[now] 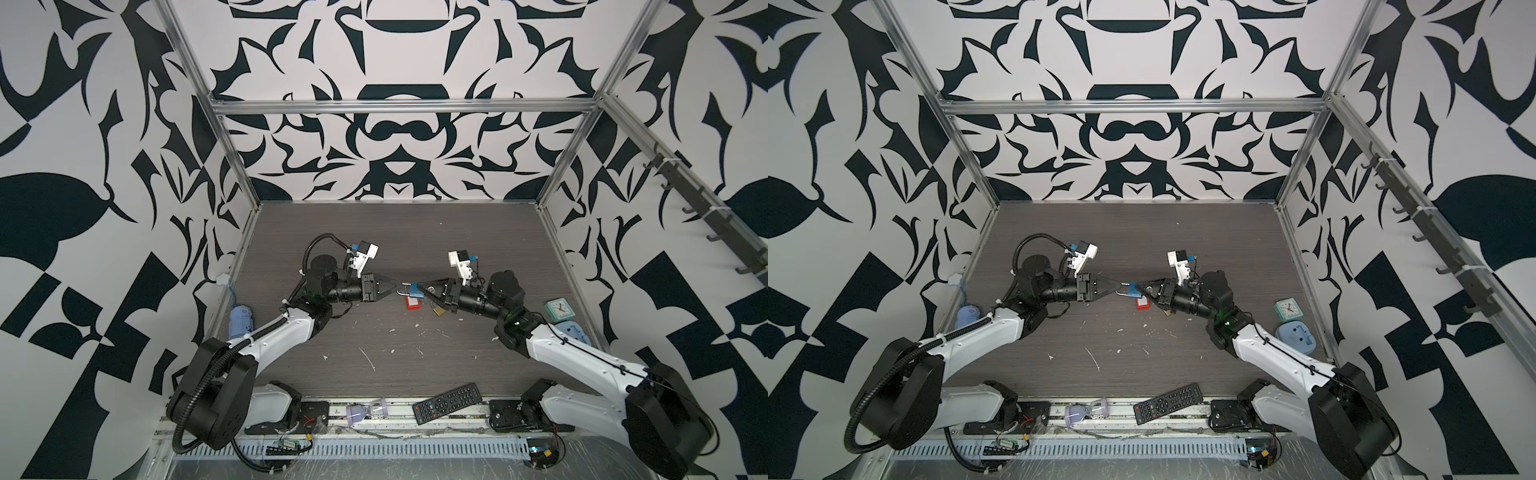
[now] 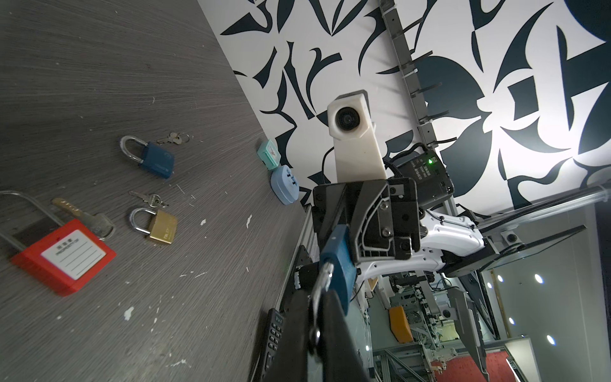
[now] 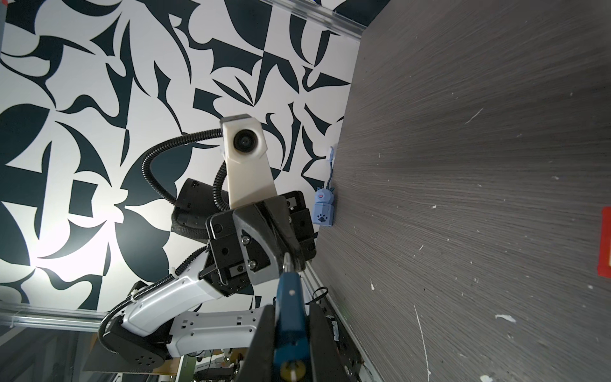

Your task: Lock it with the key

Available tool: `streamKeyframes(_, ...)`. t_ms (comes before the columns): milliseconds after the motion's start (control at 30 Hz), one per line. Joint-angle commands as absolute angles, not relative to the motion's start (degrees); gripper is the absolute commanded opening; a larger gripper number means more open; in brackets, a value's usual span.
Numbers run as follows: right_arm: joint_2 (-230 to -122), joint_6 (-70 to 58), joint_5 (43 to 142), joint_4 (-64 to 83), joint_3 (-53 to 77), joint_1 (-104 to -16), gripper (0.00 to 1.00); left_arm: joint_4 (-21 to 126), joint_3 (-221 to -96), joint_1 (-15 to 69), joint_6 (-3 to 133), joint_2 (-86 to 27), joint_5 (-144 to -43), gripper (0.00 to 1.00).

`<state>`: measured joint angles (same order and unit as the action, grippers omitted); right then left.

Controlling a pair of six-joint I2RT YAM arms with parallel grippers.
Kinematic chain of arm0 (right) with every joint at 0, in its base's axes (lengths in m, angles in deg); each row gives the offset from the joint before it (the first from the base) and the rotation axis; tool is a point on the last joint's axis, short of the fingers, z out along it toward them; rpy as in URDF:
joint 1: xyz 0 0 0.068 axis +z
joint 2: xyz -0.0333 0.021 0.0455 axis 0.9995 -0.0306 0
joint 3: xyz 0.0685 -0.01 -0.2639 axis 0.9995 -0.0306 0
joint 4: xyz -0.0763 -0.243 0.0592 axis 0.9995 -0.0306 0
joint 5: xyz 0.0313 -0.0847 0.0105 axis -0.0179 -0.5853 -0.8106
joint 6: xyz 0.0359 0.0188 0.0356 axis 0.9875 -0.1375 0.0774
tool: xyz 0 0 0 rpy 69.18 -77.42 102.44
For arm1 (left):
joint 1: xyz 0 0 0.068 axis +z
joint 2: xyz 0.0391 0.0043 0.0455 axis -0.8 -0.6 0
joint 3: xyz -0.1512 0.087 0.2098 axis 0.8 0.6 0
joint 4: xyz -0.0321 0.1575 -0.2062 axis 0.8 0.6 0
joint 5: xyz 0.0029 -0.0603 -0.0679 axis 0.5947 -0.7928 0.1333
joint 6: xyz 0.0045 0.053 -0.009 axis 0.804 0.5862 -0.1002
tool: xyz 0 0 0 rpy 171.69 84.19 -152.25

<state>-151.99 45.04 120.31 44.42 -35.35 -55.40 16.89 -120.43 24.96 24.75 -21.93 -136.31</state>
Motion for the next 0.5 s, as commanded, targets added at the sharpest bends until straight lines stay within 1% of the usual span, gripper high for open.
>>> streamKeyframes(0, -151.8, 40.3, 121.4, 44.0, -32.8, -54.5, 0.0, 9.8, -120.7, 22.6, 22.1, -21.9, -137.4, 0.0)
streamKeyframes(300, -153.4, 42.2, 121.2, 47.0, -32.3, -53.7, 0.0, 9.4, -121.2, 20.6, 22.2, -21.1, -136.4, 0.0)
streamKeyframes(467, -156.3, 43.1, 120.6, 49.7, -31.1, -52.4, 0.0, 9.4, -121.1, 19.0, 22.6, -21.6, -136.0, 0.0)
